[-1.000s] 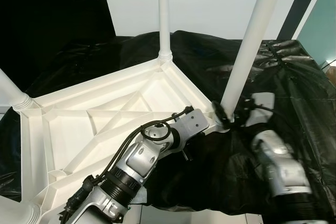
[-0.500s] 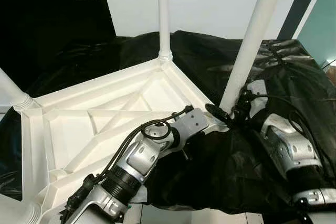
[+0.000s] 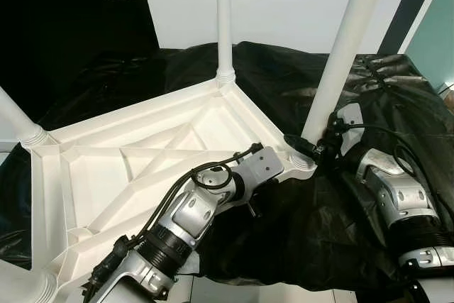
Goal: Building children table
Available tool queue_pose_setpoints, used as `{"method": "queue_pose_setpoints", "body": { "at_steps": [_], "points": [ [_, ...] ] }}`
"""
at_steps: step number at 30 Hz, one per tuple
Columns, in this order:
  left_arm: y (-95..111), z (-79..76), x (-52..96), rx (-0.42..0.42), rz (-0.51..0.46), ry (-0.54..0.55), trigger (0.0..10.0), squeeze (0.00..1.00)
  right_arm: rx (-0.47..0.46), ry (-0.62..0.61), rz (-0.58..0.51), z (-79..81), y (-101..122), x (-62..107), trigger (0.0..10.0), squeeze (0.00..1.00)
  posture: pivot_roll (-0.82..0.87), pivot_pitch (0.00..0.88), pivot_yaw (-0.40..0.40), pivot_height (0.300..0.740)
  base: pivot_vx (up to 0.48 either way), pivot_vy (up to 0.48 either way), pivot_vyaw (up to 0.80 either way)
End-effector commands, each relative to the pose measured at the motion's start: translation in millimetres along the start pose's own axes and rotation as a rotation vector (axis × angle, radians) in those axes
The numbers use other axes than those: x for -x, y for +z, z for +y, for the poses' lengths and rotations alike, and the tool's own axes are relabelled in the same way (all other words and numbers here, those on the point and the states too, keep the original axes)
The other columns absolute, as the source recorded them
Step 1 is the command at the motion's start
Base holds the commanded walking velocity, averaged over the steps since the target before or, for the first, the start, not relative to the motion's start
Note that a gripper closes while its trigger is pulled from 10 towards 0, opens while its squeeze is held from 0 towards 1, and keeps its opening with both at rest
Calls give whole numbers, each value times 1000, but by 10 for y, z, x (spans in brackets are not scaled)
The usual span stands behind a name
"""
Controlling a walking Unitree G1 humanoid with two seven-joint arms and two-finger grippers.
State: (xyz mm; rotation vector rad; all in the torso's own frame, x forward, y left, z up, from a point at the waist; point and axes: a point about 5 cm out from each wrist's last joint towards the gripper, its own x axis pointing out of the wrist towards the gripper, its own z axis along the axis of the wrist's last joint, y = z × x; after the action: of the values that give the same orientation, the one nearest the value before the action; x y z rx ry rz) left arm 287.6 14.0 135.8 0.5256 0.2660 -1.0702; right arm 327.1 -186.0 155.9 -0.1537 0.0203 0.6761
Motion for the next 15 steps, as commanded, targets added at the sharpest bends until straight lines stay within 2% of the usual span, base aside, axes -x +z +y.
{"method": "queue_pose_setpoints", "body": {
  "at_steps": [1,2,3,4,10,12,13,15],
  "points": [
    [26,65,27,-22,-4,40,10000,0,-37,-96,56,44,-184,9,10000,0,-74,0,21,740,0,0,0],
    [26,65,27,-22,-4,40,10000,0,-37,-96,56,44,-184,9,10000,0,-74,0,21,740,0,0,0],
    [22,65,30,-22,-2,39,10000,0,-55,-183,58,85,-227,-4,10000,0,-74,0,23,740,0,0,0],
    [19,64,31,-22,-2,39,10000,0,-57,-215,60,111,-242,-9,10000,0,-74,0,23,740,0,0,0],
    [14,57,38,-20,-1,36,10000,0,-111,-358,98,213,-340,-25,10000,0,-71,0,23,740,0,0,0],
    [6,53,45,-19,1,35,10000,0,-132,-488,124,328,-413,-39,10000,0,-71,0,22,740,0,0,0],
    [6,53,45,-19,1,35,10000,0,-132,-488,124,328,-413,-39,10000,0,-71,0,22,740,0,0,0],
    [1,51,50,-18,2,35,10000,0,-152,-606,136,422,-453,-42,10000,0,-70,0,20,740,0,0,0]
  ]
}}
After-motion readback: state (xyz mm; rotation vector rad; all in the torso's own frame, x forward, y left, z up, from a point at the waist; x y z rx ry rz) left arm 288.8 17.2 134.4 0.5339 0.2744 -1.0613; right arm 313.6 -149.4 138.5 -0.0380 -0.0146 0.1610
